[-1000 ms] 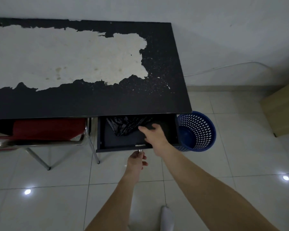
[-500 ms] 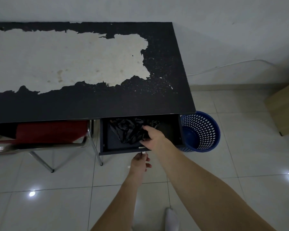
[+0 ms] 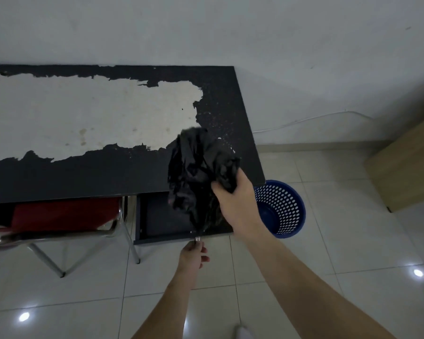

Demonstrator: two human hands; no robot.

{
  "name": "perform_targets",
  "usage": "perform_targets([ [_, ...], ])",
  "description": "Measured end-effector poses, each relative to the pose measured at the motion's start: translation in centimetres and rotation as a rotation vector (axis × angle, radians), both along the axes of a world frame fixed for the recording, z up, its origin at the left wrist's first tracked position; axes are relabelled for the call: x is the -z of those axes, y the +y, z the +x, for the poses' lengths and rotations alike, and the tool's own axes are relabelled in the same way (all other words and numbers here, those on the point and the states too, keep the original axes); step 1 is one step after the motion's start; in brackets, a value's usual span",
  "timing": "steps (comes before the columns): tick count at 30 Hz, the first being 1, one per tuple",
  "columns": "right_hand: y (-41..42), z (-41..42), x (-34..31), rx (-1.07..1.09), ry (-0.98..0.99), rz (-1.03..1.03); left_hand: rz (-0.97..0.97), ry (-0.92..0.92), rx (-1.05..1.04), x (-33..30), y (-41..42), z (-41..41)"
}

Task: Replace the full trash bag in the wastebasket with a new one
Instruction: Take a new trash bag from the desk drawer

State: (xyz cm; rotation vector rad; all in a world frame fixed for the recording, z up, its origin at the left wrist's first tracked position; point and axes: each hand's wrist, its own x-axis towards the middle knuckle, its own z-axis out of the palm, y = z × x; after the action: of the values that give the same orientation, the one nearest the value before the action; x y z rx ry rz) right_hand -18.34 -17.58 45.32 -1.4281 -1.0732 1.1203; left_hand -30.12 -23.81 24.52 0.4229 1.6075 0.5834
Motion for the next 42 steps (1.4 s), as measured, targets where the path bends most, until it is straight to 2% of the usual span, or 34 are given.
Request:
perform_targets([
  [2,3.1,-0.4,0.5,0.029,-0.481,0.237,-0.011,-0.010,-0.010,-0.2,0.1,-0.1],
  [4,6.0,-1.0,2.3,0.015,-0.887,0.333,-0.006,-0.018,-0.006,-0.1,0.1,-0.1],
  [7,9.6,-2.1,5.6,-0.116,-1.249,0.363,-0.002,-0.033,-0.009,-0.1,0.2,-0.2],
  [9,11.2,-2.9,7.5,-0.239,-1.390,0.328,0.000,-0.032,-0.001,0.0,0.2,-0.3],
  [13,12.1,-3.7,9.8,-0.442,-1.336,0.264,-0.001,-0.040,0.001,0.2,0.2,-0.6],
  [17,10.1,-0.8,9.9,-0.295,-1.290,0.425,0.000,-0.041,-0.006,-0.3,0.2,-0.5],
  [18,9.5,0.9,10.3,-0.235,-1.291,0.385,0.002,-0.041,-0.005,-0.6,0.2,-0.5],
  [20,8.4,4.3,11.2,-0.188,-1.314,0.172,0.011,-0.041,-0.009,-1.1,0.2,-0.4],
  [22,7.8,6.6,12.4,-0.254,-1.319,-0.054,0.029,-0.036,-0.013,-1.5,0.7,-0.3],
  [23,7.8,7.1,12.8,-0.278,-1.311,-0.100,0.037,-0.033,-0.017,-1.8,1.3,-0.2],
  [33,8.3,7.4,14.7,-0.278,-1.227,-0.102,0.122,0.021,-0.095,-2.0,9.6,-0.4],
  [42,8.5,7.5,14.8,-0.300,-1.226,-0.120,0.128,0.009,-0.101,-1.3,12.5,0.5],
])
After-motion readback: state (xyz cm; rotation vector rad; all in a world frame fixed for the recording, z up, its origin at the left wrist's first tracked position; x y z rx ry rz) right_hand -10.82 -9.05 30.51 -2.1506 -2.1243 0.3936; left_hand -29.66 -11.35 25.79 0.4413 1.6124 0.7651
